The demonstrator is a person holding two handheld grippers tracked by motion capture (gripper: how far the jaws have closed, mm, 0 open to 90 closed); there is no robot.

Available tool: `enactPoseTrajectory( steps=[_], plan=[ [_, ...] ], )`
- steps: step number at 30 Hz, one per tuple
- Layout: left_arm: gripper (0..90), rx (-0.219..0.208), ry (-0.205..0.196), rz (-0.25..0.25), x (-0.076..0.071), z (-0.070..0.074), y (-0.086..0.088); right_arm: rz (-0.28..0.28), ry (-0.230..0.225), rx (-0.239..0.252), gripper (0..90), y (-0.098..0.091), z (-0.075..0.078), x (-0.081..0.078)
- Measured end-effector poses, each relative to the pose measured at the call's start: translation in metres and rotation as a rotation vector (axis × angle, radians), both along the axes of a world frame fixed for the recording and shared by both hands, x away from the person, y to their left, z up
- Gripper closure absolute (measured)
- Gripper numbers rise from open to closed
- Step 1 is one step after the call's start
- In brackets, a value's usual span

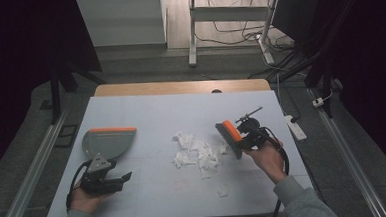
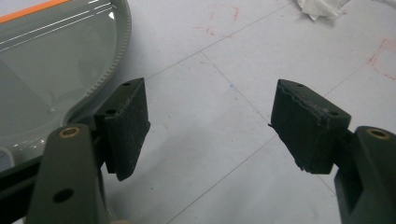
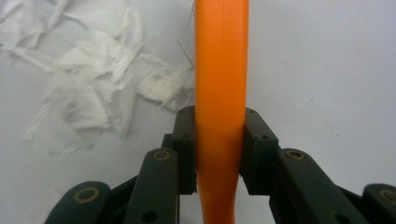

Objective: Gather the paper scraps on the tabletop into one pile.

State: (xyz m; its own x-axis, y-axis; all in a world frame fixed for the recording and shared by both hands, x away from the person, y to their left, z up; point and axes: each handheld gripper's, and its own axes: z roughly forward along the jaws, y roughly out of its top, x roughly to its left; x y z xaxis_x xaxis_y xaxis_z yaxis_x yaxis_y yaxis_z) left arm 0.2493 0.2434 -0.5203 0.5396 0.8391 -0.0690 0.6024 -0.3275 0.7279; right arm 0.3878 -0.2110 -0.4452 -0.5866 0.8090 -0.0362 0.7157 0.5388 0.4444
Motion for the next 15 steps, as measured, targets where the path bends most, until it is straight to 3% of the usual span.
enactPoseTrajectory(
  steps=[3, 9, 11, 15],
  plan=[
    [28.4, 0.002, 0.002, -0.002, 0.0, 0.0, 0.0, 0.003, 0.033, 0.039, 70.6, 0.008, -0.001, 0.004],
    [28.4, 0.004, -0.002, -0.001, 0.0, 0.0, 0.0, 0.102, 0.05, 0.049, 70.6, 0.052, -0.005, 0.003],
    [28.4, 0.003, -0.001, 0.0, 0.0, 0.0, 0.0, 0.129, 0.039, 0.056, 70.6, 0.065, -0.005, 0.003],
    [28.4, 0.002, -0.002, 0.0, -0.001, 0.0, 0.001, 0.16, 0.005, 0.114, 70.6, 0.078, 0.001, 0.002]
  ],
)
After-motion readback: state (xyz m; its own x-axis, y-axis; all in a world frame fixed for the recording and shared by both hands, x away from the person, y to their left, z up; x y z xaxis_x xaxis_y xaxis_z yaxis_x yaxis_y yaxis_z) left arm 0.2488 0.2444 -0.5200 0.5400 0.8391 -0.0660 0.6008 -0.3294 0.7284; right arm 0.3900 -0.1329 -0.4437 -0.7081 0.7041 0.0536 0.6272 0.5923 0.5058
